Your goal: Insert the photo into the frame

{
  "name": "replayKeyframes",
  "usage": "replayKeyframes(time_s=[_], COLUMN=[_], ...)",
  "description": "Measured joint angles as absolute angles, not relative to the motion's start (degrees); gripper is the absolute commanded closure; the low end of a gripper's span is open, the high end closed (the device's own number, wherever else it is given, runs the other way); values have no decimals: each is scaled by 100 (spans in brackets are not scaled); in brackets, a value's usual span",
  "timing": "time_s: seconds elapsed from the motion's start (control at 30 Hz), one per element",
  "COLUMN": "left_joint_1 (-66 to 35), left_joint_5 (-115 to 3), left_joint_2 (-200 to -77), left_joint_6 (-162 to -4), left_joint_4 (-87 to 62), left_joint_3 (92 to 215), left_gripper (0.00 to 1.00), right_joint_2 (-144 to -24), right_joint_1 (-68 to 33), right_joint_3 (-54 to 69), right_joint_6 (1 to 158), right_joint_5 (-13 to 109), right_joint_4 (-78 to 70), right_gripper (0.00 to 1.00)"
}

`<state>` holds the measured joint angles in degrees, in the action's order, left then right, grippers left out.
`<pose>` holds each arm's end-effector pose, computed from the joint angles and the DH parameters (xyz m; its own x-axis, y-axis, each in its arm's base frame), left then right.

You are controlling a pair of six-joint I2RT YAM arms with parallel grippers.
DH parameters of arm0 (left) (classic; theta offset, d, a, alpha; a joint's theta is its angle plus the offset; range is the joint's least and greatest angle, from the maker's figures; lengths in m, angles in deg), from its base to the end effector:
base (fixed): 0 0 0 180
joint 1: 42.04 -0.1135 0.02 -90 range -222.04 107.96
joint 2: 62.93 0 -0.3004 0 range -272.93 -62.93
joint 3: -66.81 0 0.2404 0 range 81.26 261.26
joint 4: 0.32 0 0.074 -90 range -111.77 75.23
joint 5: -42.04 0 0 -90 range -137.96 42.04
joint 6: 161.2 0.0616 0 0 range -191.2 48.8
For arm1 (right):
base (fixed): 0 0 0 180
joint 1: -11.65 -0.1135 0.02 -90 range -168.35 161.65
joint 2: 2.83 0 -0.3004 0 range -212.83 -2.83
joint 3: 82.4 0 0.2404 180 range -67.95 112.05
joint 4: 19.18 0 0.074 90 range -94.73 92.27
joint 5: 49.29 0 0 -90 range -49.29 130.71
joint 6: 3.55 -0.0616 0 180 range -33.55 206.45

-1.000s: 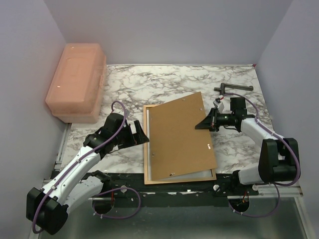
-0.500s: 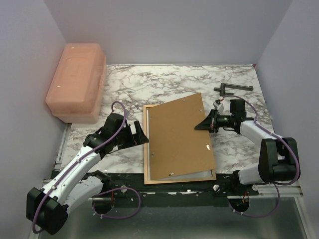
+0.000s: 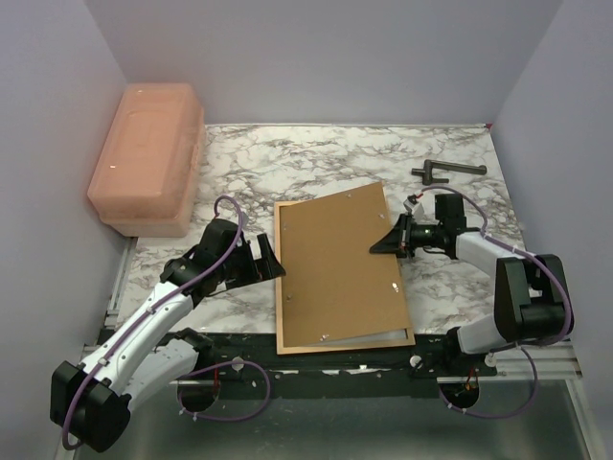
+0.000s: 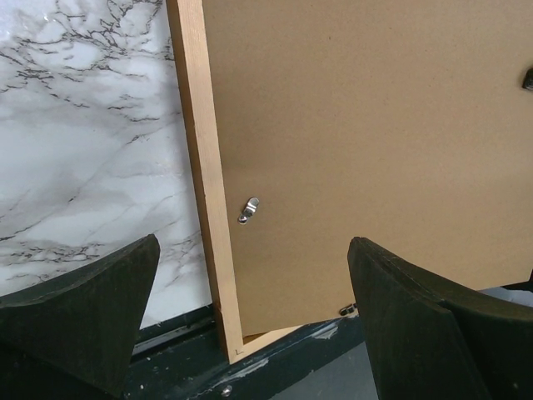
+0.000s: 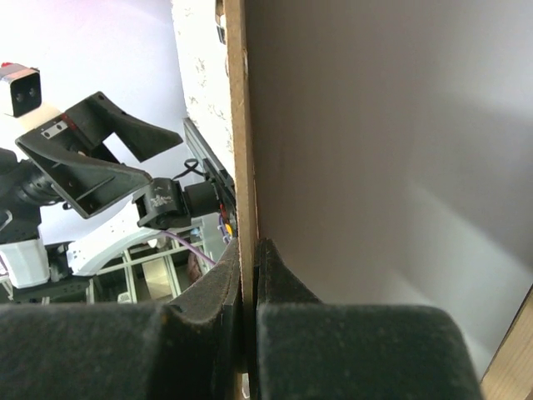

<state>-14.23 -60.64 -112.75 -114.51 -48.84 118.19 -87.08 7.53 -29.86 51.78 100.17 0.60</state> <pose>0.1335 -0.0857 0.2515 -0.8735 -0.2959 -0.3866 -0.0158 0.8109 -0.5849 0.2555 0.0716 0.2036 -0.9669 0.2202 -0.1287 -0.0260 0.4171 0.9085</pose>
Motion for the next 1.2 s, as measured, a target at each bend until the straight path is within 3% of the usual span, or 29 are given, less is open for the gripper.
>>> replayKeyframes(time_s=[0.3, 0.5, 0.63, 0.87, 1.2], left_joint_1=[-1423, -1423, -1423, -1423, -1423], left_joint_5=[-6067, -6069, -6069, -6071, -6091], left_joint_2=[-11352, -11511, -11524, -11524, -11520], left_joint_6=[-11430, -11421, -11414, -11408, -11408], left_joint_4=[-4893, -4884, -4882, -4880, -4877], left_joint_3=[11742, 11701, 11701, 11699, 11513], left_gripper=[1, 1, 2, 1, 2], right_joint_2=[-8938, -8942, -8981, -9093, -9178], right_joint_1=[493, 434, 404, 332, 87], right_joint_3=[-2872, -2872, -2872, -2851, -2413], right_joint_6=[5200, 5250, 5348, 5506, 5718], right_joint_5=[9929, 9778, 9507, 9197, 8552], right_joint_4=[-58, -19, 167, 488, 1242], right_gripper=[99, 78, 71, 46, 22])
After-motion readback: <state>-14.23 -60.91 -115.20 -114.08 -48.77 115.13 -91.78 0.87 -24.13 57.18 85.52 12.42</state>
